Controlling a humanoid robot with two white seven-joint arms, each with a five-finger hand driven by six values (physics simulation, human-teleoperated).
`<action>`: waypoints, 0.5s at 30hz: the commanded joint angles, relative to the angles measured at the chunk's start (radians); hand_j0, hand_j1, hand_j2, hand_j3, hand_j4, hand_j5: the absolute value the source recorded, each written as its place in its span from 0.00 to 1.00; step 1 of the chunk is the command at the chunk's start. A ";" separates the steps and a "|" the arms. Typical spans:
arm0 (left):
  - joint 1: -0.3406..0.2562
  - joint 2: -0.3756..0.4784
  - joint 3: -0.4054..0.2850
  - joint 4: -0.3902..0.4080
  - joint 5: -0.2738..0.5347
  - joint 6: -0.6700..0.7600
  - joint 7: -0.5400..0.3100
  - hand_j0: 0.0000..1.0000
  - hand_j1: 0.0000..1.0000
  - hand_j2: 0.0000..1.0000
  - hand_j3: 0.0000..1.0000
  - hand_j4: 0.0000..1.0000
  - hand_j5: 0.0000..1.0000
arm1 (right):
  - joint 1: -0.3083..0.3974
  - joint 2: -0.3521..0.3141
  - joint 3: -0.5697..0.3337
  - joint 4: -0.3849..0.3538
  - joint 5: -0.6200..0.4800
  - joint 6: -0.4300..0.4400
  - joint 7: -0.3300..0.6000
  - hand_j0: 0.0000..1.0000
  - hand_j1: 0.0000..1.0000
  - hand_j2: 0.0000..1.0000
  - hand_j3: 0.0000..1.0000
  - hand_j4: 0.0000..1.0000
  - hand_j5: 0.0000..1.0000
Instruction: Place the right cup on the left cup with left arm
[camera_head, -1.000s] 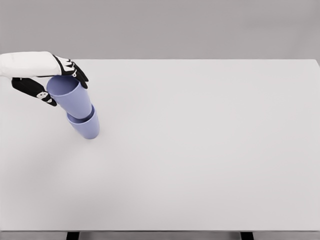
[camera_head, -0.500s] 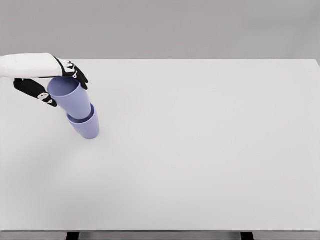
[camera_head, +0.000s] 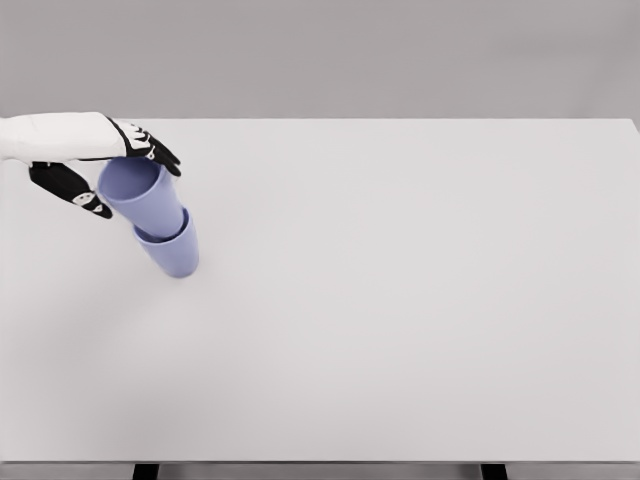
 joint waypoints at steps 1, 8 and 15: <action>0.000 0.002 0.004 0.000 0.003 0.003 0.000 1.00 1.00 1.00 1.00 1.00 1.00 | 0.000 0.000 0.000 0.000 0.000 0.001 0.000 1.00 1.00 1.00 1.00 1.00 1.00; 0.005 0.012 0.022 -0.015 0.011 0.003 0.008 1.00 1.00 1.00 1.00 1.00 1.00 | 0.000 0.000 0.000 0.000 0.000 0.000 0.000 1.00 1.00 1.00 1.00 1.00 1.00; 0.006 0.213 0.104 -0.264 0.201 0.003 0.008 1.00 1.00 1.00 1.00 1.00 1.00 | 0.000 0.000 0.000 0.000 0.000 0.000 0.000 1.00 1.00 1.00 1.00 1.00 1.00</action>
